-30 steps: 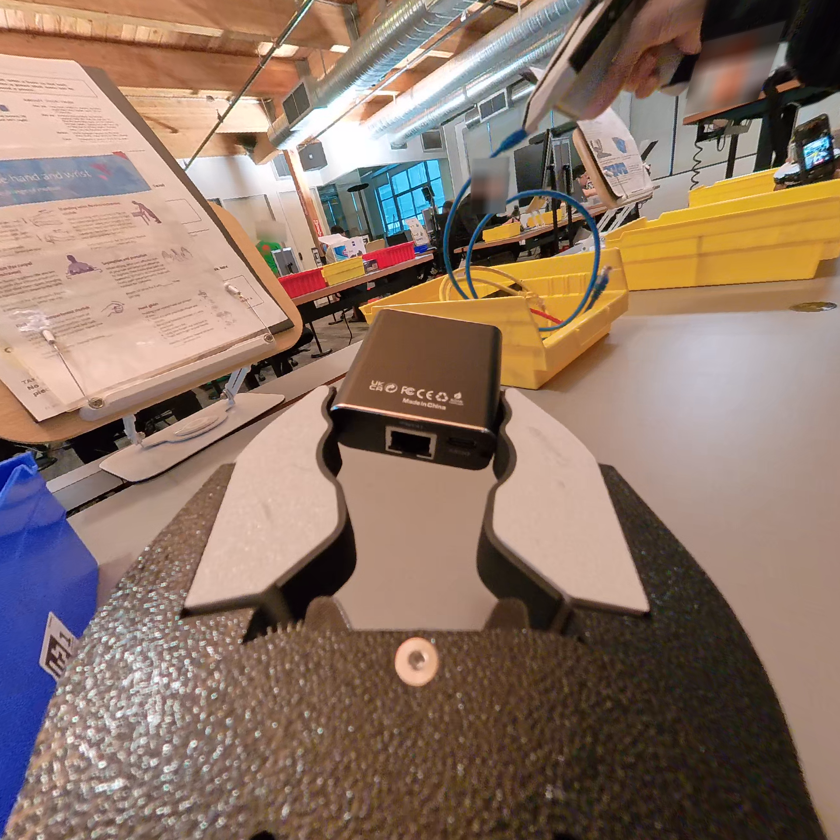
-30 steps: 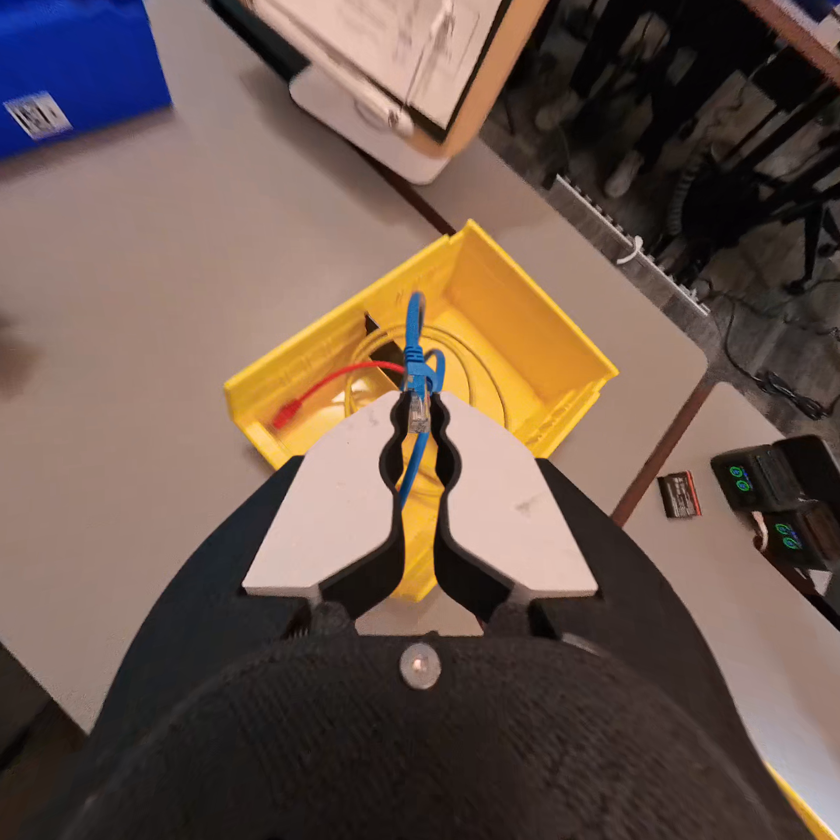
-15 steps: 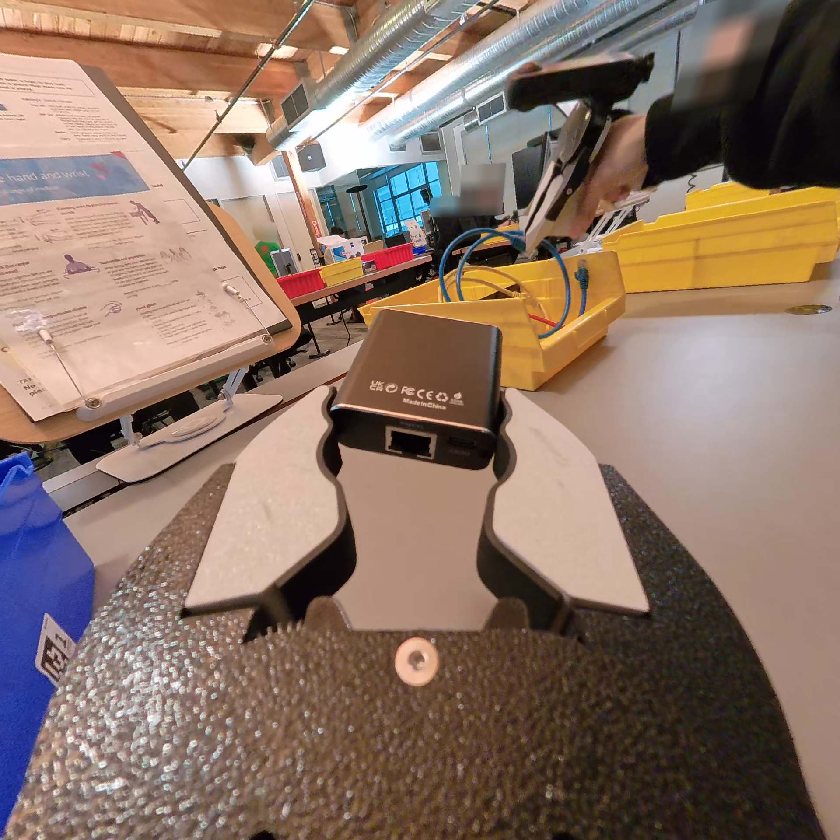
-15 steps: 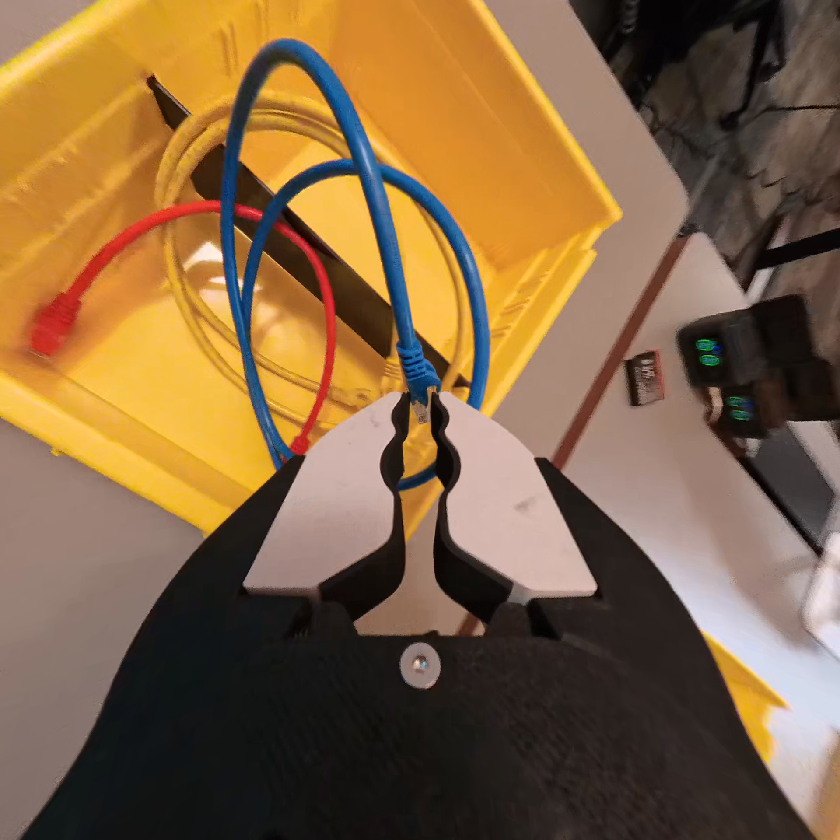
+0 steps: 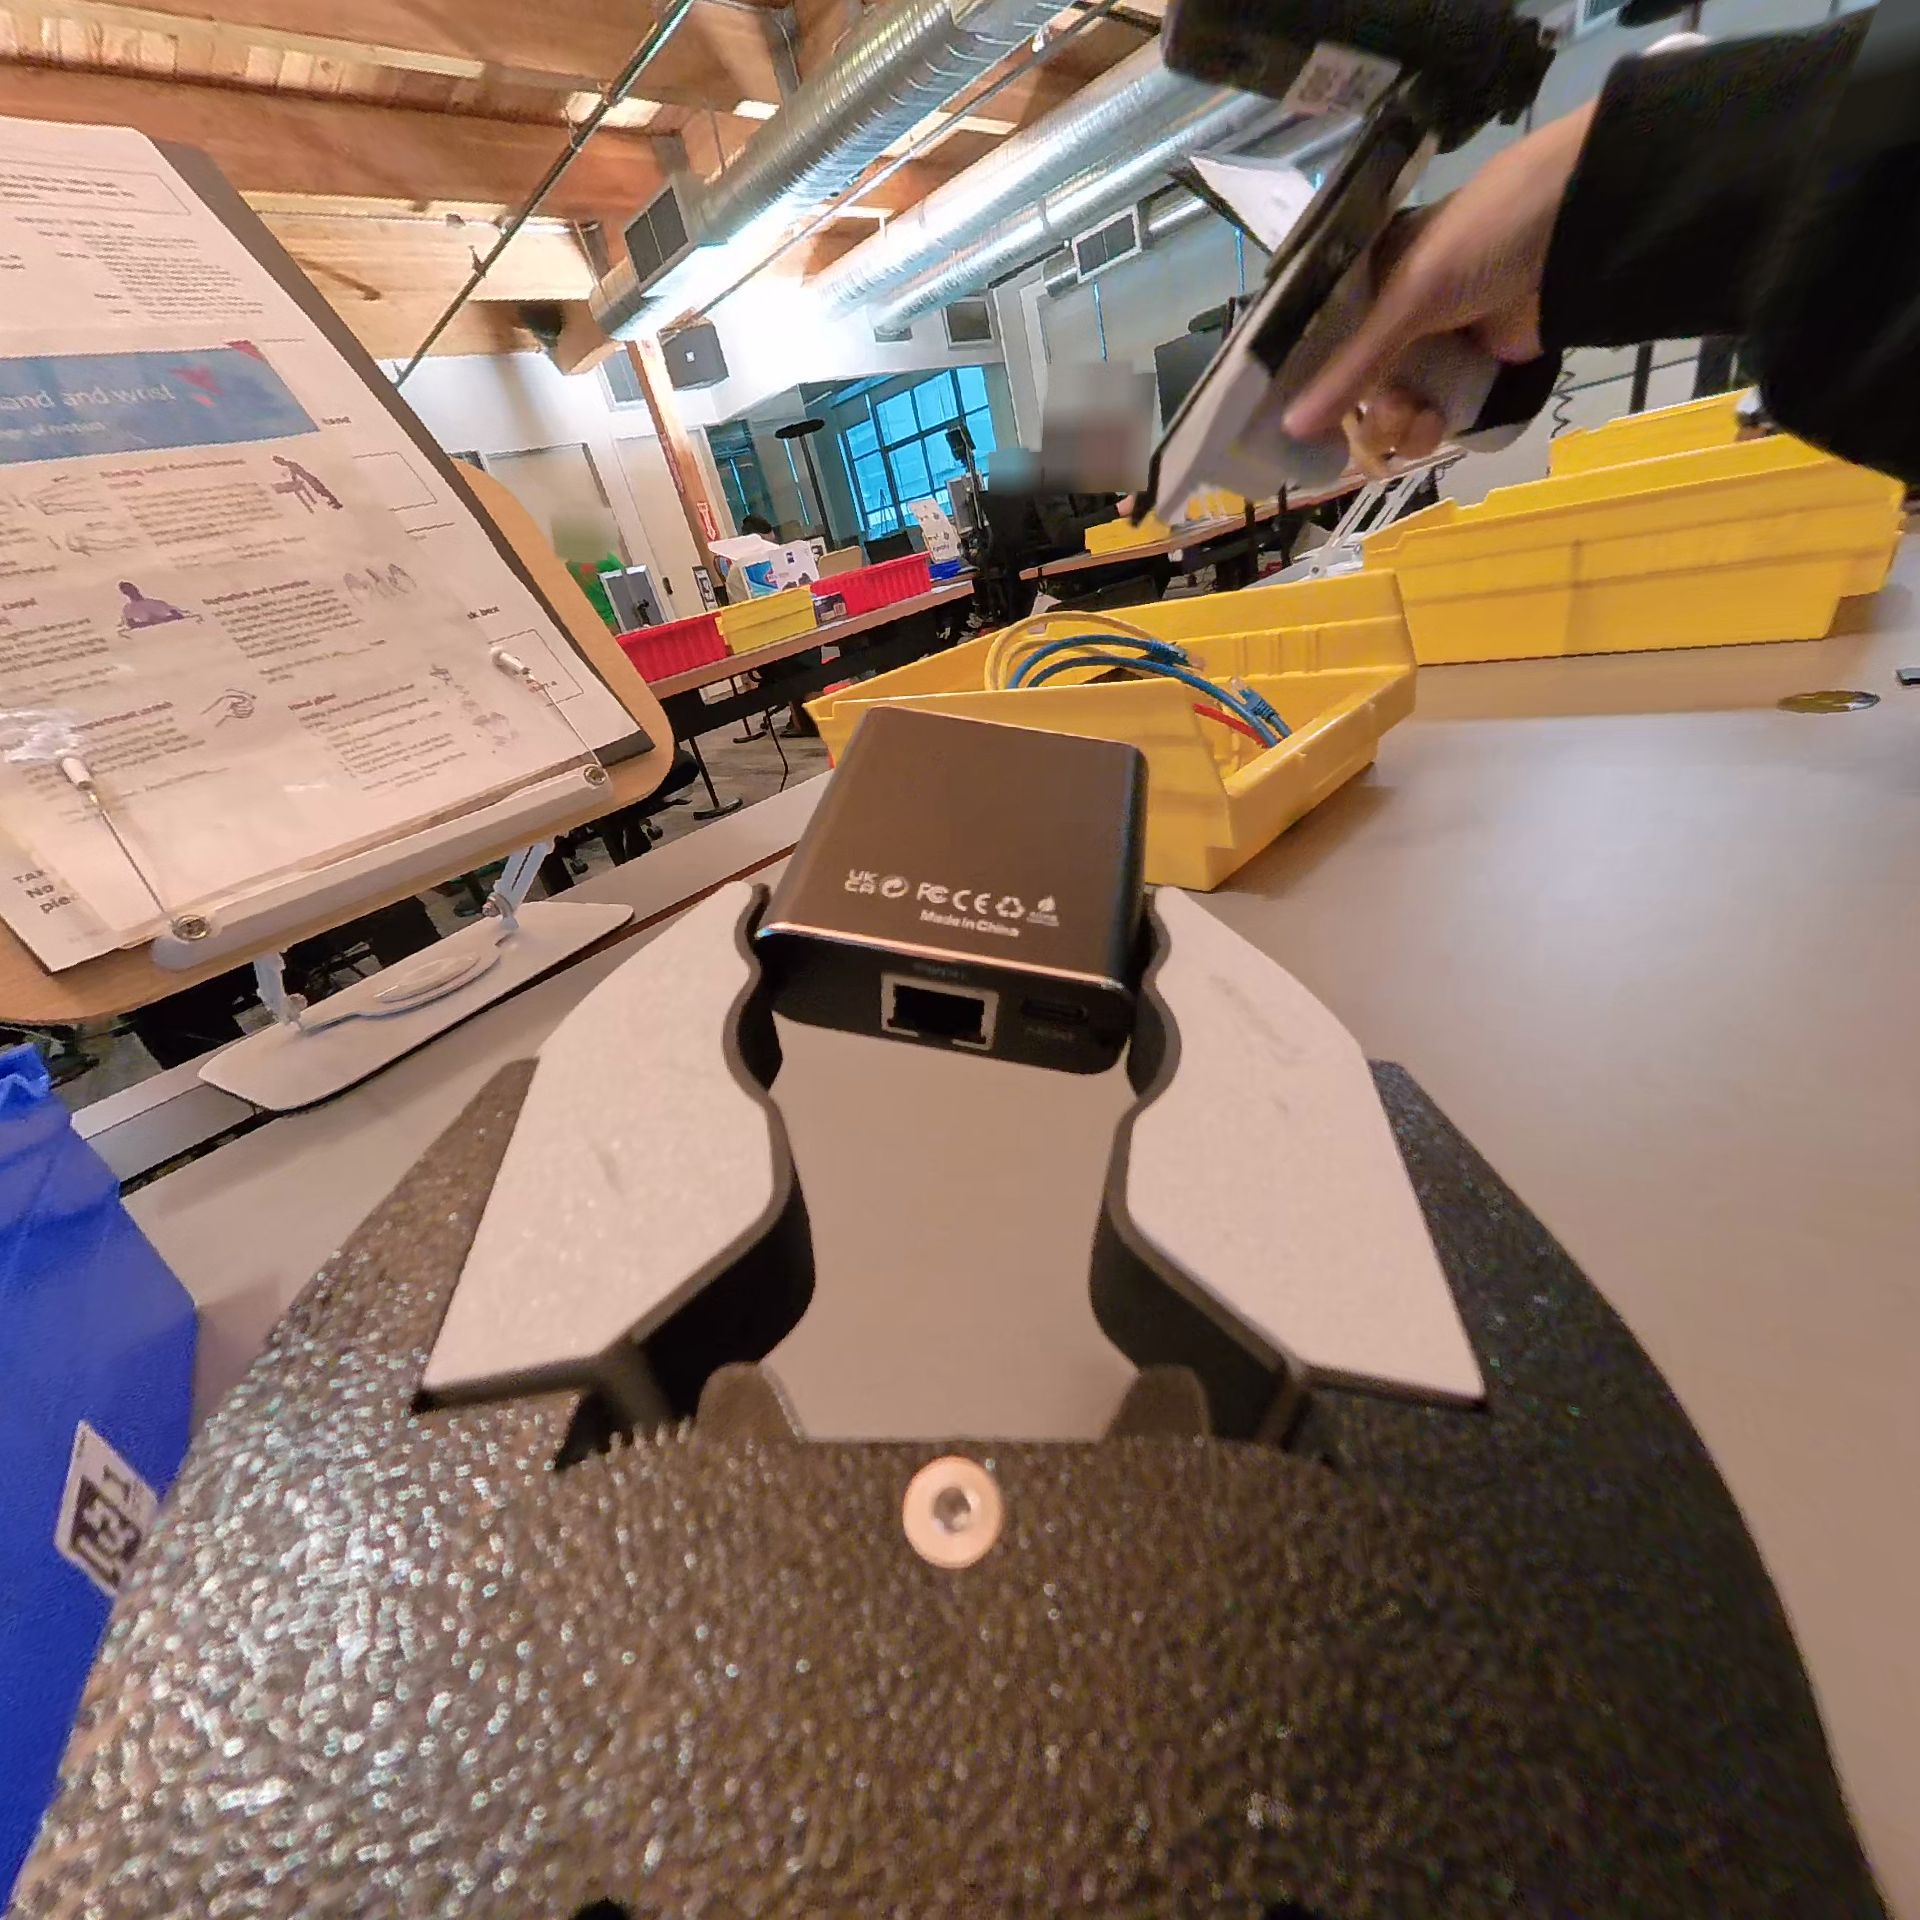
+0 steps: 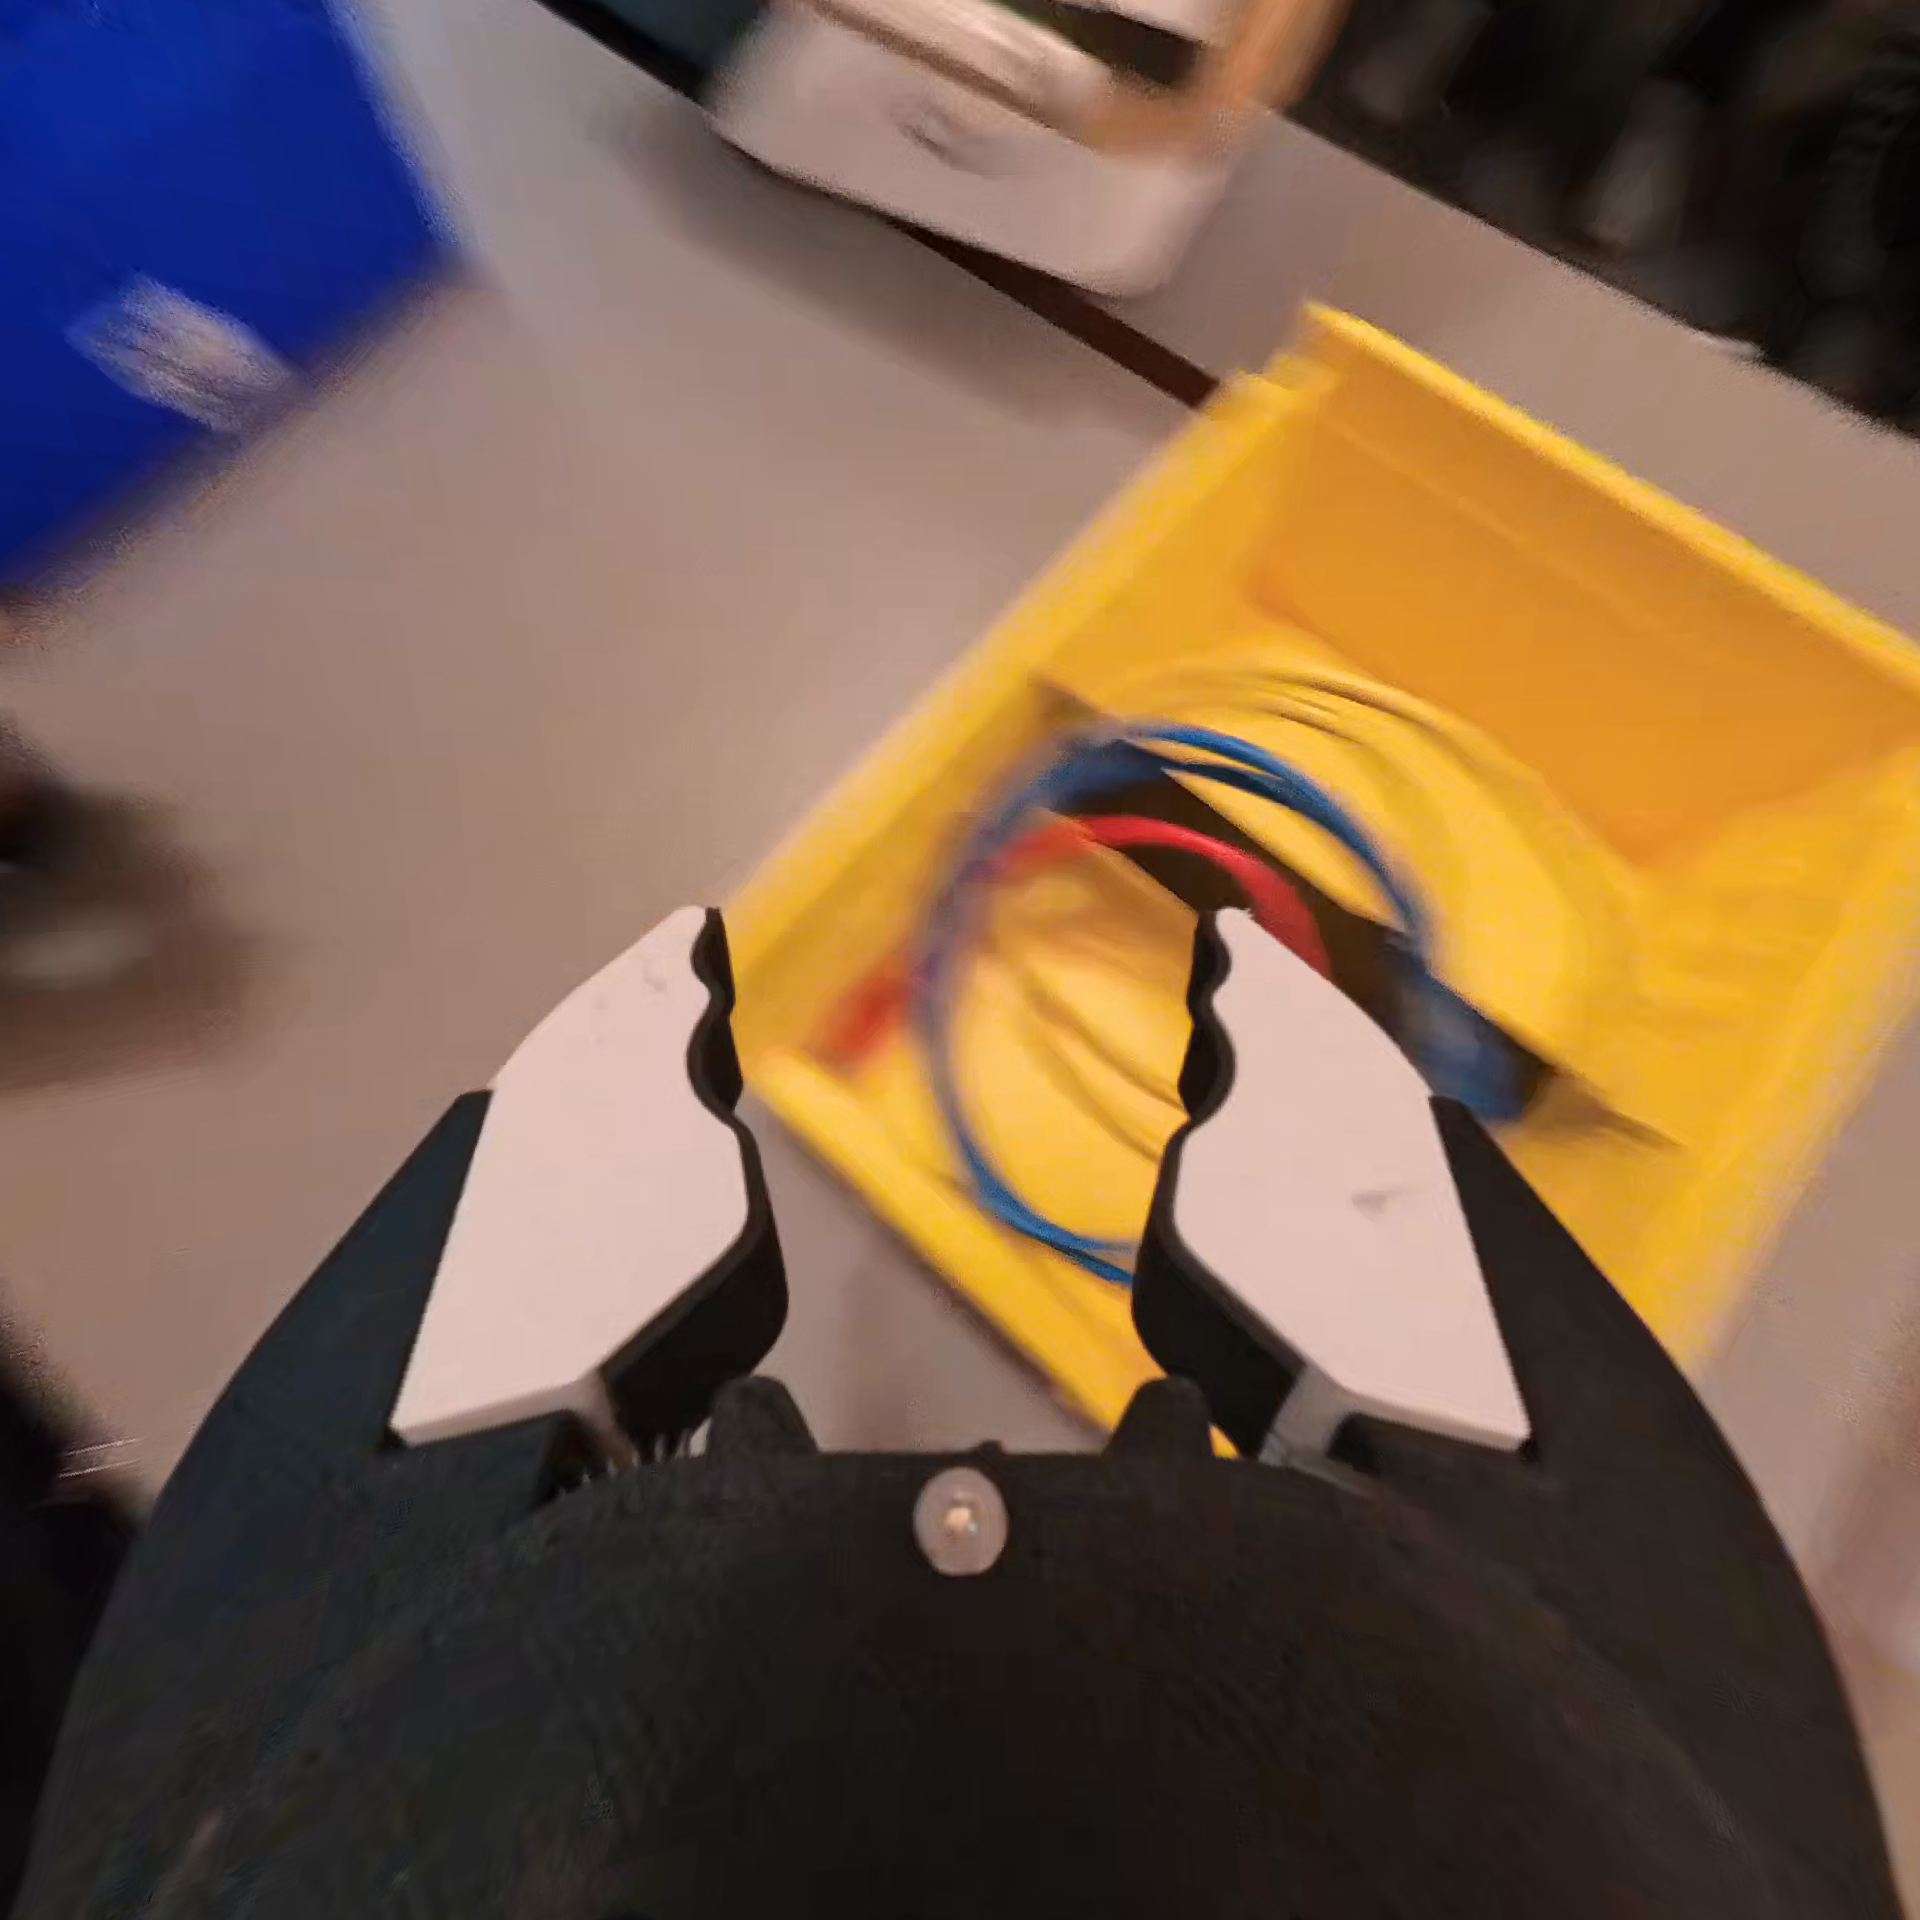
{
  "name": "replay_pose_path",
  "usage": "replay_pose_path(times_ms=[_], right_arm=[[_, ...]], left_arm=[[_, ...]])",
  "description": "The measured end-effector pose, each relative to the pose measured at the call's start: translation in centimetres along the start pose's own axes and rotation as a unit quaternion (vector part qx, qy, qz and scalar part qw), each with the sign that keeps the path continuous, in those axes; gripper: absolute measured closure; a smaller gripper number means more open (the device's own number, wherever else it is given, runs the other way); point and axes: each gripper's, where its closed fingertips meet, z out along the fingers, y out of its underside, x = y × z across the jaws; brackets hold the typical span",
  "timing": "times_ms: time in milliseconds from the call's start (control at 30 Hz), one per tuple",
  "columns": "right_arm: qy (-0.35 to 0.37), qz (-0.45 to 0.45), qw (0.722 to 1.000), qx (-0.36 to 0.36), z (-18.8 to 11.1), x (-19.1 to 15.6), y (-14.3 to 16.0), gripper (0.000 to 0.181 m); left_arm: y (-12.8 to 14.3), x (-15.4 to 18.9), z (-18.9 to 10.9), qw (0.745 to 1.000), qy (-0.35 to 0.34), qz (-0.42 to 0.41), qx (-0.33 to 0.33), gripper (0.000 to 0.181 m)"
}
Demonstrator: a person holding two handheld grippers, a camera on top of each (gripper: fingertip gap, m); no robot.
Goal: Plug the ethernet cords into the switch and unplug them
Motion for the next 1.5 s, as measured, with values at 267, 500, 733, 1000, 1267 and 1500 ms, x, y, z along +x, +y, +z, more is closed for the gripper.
replay_pose_path(times_ms=[267, 500, 733, 1000, 1267, 1500], right_arm=[[-0.493, 0.159, 0.855, -0.013, 3.1, -25.3, 0.6, 0.098], [-0.550, 0.139, 0.819, -0.082, 5.4, -30.8, 2.4, 0.115], [-0.529, 0.054, 0.844, -0.075, 5.8, -30.6, 2.4, 0.154], [-0.003, -0.177, 0.982, -0.069, 6.4, -9.2, -3.9, 0.155], [0.255, -0.343, 0.869, -0.250, 7.0, 11.0, -7.3, 0.154], [0.164, -0.343, 0.834, -0.401, 11.0, 13.7, -2.1, 0.155]], left_arm=[[-0.9, 3.1, -0.1, 0.996, 0.071, 0.039, 0.034, 0.116], [-0.6, 5.4, -0.2, 0.987, 0.117, 0.104, 0.031, 0.116], [0.0, 4.9, 0.1, 0.983, 0.074, 0.167, 0.013, 0.116], [-1.2, 3.4, -0.3, 0.987, 0.037, 0.151, 0.027, 0.118], [-0.4, 3.6, 0.3, 0.994, 0.077, 0.077, 0.001, 0.129], [-0.8, 3.1, -0.3, 0.991, 0.106, 0.076, -0.015, 0.134]])
